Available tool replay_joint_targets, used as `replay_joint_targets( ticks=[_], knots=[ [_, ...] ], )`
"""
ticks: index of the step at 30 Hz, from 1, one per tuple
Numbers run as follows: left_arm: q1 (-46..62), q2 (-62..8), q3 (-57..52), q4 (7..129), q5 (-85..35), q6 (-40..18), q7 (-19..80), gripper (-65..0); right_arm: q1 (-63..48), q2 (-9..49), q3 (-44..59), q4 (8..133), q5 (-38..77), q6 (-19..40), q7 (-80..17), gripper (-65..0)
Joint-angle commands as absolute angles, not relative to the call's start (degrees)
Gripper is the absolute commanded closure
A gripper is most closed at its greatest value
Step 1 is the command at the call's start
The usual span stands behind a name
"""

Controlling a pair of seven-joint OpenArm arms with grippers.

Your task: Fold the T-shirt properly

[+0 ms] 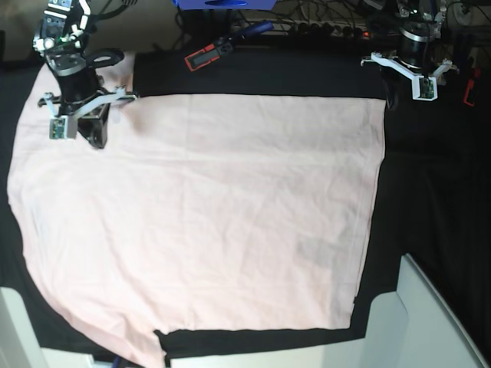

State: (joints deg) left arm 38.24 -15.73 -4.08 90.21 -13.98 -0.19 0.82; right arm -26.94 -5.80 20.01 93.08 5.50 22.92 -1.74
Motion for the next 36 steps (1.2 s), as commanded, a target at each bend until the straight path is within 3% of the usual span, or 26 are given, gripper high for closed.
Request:
replay_joint_targets(
  ticks=[1,6,11,15,16,18,21,22,25,29,31,34,36],
  knots=[
    [38.3,-16.4,-4.4,90.8,-13.9,0.2,-0.4,-29.7,-27.4,-5.7,20.7,93.7,6.1,20.5,4.7,0.0],
    [38.0,-16.3,-4.4,90.8,-13.9,0.2,-0.4,-29.7,-29.3,-5.3,20.4,85.8,1.5,11.9,30.5,0.0],
    [37.9,-16.2,-4.4,90.8,-13.9,0.2,-0.4,-29.7,-30.2,-5.7,20.5,79.7,-14.8,10.4,31.6,0.0],
    [37.9,-16.2,-4.4,90.8,-13.9,0.2,-0.4,-29.7,-31.1,-5.6,19.2,79.8,-11.0,10.5,31.5,0.0],
    [37.9,-16.2,-4.4,90.8,-13.9,0.2,-0.4,-29.7,-31.3,-5.5,18.9,79.9,-9.9,10.5,31.5,-2.5],
    [37.9,-16.2,-4.4,90.8,-13.9,0.2,-0.4,-29.7,-31.7,-5.5,18.9,80.0,-9.1,10.5,30.6,-14.7],
    [38.0,-16.2,-4.4,90.8,-13.9,0.2,-0.4,-29.7,-31.8,-5.8,18.9,82.1,-9.1,10.5,24.7,-54.0],
    [38.0,-16.2,-4.4,90.8,-13.9,0.2,-0.4,-29.7,-31.9,-5.8,18.9,82.6,-9.1,10.6,24.2,-64.0],
    [38.0,-16.2,-4.4,90.8,-13.9,0.2,-0.4,-29.7,-33.7,-5.3,17.2,84.1,-9.1,12.8,25.4,-65.0],
    [38.1,-16.2,-4.4,90.8,-13.9,0.2,0.0,-30.4,-34.3,-5.5,19.1,86.6,-9.0,15.3,22.1,-37.9],
    [38.2,-16.3,-4.8,89.6,-14.1,0.2,0.1,-30.7,-34.2,-5.6,21.2,86.8,-8.0,15.3,18.8,-29.9],
    [38.0,-16.7,-5.4,86.5,-14.2,0.2,0.1,-37.8,-34.0,-5.1,24.7,86.6,0.6,15.5,13.8,-30.6],
    [38.0,-16.3,-6.8,85.1,-14.2,0.2,-0.1,-44.8,-33.9,-3.0,26.6,86.6,7.0,16.1,8.9,-36.3]
  ],
)
